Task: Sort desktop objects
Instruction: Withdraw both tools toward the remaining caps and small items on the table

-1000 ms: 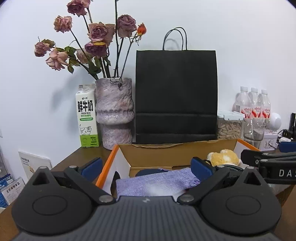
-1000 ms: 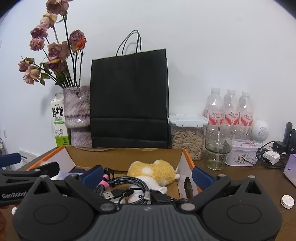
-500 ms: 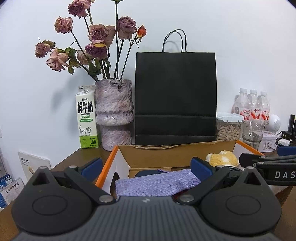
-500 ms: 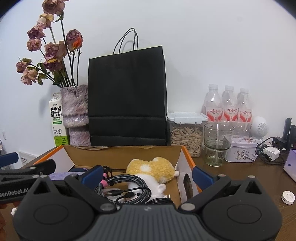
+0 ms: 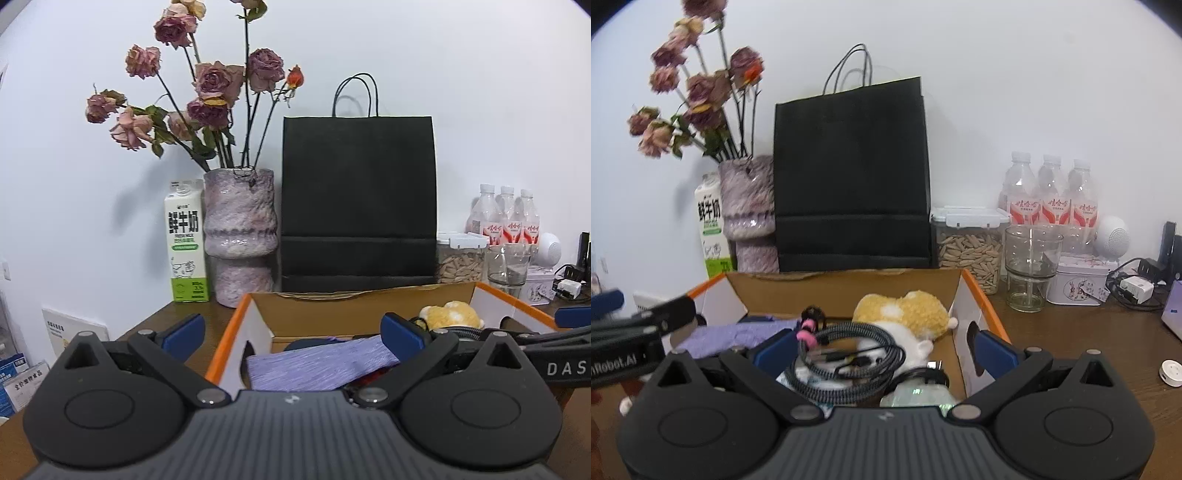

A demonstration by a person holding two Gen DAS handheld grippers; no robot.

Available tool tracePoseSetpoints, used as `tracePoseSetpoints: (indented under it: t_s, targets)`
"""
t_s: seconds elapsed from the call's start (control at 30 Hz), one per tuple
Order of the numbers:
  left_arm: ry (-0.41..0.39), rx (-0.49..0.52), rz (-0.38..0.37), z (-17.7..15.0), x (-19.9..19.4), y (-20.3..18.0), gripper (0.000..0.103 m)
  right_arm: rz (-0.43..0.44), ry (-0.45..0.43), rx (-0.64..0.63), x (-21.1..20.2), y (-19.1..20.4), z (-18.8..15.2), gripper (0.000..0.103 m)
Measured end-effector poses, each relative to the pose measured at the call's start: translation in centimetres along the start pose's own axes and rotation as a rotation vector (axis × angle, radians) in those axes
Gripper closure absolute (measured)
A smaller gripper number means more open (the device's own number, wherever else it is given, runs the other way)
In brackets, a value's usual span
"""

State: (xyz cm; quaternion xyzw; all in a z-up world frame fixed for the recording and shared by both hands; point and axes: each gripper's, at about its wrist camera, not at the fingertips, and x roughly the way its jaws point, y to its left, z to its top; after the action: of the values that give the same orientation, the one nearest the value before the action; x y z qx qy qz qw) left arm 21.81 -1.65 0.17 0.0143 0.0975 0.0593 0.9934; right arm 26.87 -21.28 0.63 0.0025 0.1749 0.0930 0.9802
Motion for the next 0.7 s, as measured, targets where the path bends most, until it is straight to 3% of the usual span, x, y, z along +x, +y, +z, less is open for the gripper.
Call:
tracePoseSetpoints:
  t_s: [0.7]
  targets:
    - [0.037, 0.036, -0.019, -1.7, -3.9, 3.6, 0.0, 0.022, -0.004, -0.049, -4.4, 1.6, -2.7, 0.0]
